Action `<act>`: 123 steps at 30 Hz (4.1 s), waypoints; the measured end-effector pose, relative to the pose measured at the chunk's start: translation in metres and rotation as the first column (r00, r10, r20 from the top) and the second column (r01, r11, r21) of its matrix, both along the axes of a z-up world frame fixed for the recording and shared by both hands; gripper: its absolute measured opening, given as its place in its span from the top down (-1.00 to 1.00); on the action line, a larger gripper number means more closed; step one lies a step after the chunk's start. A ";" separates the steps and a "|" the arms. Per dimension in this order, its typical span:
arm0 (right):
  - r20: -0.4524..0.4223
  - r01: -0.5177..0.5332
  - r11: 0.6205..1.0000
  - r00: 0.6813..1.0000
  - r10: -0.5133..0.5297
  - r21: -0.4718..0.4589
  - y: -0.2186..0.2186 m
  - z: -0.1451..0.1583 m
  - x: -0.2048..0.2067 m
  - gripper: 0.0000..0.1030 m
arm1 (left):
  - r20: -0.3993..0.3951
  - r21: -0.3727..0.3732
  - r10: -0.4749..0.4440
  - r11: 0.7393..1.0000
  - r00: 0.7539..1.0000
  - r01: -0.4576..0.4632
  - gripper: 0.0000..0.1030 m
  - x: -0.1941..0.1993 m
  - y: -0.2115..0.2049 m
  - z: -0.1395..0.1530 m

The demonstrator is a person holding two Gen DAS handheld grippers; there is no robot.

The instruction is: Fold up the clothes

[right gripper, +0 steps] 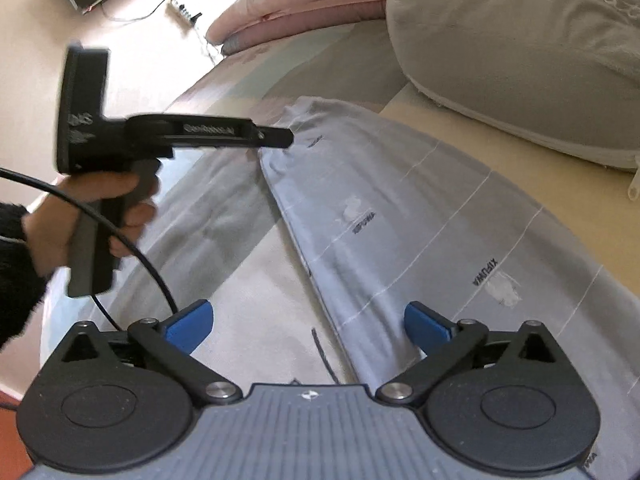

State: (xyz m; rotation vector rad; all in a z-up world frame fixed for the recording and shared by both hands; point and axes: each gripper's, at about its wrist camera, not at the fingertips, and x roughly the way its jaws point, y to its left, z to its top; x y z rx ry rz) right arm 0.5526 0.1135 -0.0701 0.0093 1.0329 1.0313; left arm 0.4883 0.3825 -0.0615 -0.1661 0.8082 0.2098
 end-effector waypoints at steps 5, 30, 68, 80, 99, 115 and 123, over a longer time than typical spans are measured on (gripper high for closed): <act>-0.041 0.007 0.999 0.999 -0.009 -0.044 -0.028 0.011 -0.018 -1.00 | -0.022 0.026 0.011 1.000 1.000 -0.010 0.11 -0.021 -0.025 0.017; 0.012 0.215 0.966 0.976 -0.216 -0.143 -0.178 -0.003 -0.127 -1.00 | -0.120 -0.013 -0.340 0.940 0.933 0.341 -0.24 -0.024 -0.246 -0.029; -0.453 -0.011 0.998 0.891 -0.017 -0.059 -0.430 -0.020 0.089 -1.00 | -0.149 -0.104 -0.497 0.868 0.855 0.486 -0.24 -0.032 -0.381 0.002; -0.581 -0.125 0.991 0.803 0.134 0.055 -0.434 -0.031 0.091 -1.00 | -0.139 -0.114 -0.549 0.836 0.824 0.537 -0.24 -0.018 -0.399 0.003; -0.534 -0.053 0.998 0.844 0.059 0.026 -0.435 -0.044 0.080 0.27 | -0.133 -0.147 -0.539 0.841 0.832 0.522 -0.22 -0.022 -0.403 -0.001; -0.196 0.146 0.979 0.965 -0.172 -0.139 -0.456 0.010 0.045 0.96 | -0.143 -0.127 -0.536 0.844 0.832 0.521 -0.22 -0.030 -0.398 0.005; -0.152 0.291 0.949 0.939 -0.307 -0.119 -0.483 0.019 0.038 0.97 | -0.137 -0.130 -0.536 0.844 0.833 0.521 -0.22 -0.033 -0.397 0.007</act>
